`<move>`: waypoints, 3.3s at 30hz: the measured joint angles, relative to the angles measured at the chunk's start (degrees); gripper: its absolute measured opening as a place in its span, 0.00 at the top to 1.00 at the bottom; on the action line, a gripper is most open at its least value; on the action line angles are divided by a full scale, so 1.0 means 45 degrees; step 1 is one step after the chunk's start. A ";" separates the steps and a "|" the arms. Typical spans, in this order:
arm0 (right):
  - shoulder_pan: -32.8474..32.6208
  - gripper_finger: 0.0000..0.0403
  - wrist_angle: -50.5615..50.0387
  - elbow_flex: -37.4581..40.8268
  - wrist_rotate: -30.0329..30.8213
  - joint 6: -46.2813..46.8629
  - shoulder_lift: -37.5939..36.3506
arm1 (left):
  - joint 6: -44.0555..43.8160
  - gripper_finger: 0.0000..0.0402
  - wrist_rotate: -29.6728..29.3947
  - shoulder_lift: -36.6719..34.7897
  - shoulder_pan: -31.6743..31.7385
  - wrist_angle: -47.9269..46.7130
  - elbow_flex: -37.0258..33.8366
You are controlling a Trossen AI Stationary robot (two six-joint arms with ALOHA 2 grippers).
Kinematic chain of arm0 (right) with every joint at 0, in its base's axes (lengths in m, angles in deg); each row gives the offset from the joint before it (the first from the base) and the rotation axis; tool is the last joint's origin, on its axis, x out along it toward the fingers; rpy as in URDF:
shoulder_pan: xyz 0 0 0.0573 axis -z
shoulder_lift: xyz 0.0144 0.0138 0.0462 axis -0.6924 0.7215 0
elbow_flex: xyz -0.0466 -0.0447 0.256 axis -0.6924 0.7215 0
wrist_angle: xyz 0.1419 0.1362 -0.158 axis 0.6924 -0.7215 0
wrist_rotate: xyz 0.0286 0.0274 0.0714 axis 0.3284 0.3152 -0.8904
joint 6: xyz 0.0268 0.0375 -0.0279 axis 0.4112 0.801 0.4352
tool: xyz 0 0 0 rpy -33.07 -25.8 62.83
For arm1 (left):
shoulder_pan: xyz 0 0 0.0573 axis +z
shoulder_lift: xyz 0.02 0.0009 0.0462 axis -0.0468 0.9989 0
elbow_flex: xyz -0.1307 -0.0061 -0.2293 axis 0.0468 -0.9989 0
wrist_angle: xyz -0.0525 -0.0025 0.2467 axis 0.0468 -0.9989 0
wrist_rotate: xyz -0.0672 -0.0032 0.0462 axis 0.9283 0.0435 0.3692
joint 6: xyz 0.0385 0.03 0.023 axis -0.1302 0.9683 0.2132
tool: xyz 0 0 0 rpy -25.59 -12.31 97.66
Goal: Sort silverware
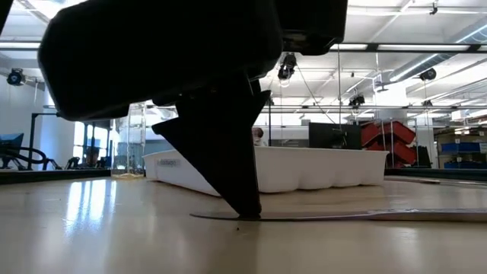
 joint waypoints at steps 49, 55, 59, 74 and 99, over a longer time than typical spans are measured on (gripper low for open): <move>0.0907 0.87 0.3013 -0.0028 -0.1572 -0.4729 0.1322 | 0.2070 0.81 0.1790 -0.0010 0.1195 0.6229 -0.0881; 0.1103 0.88 0.2906 -0.0042 -0.2089 -0.5815 0.0925 | 0.1521 0.76 0.2291 -0.0010 0.1191 0.6507 -0.1303; 0.1139 0.88 0.2869 -0.0042 -0.2184 -0.6105 0.0820 | 0.1349 0.73 0.2263 -0.0050 0.1185 0.7008 -0.1728; 0.0978 0.67 0.1684 -0.0319 -0.2490 -0.7396 -0.0835 | 0.1737 0.99 0.1751 -0.0078 0.1015 0.7127 -0.1971; 0.0274 0.58 -0.4575 0.1559 -0.1203 -0.2656 -0.6714 | 1.0273 1.00 0.0884 -0.1248 0.3039 -0.8377 0.3833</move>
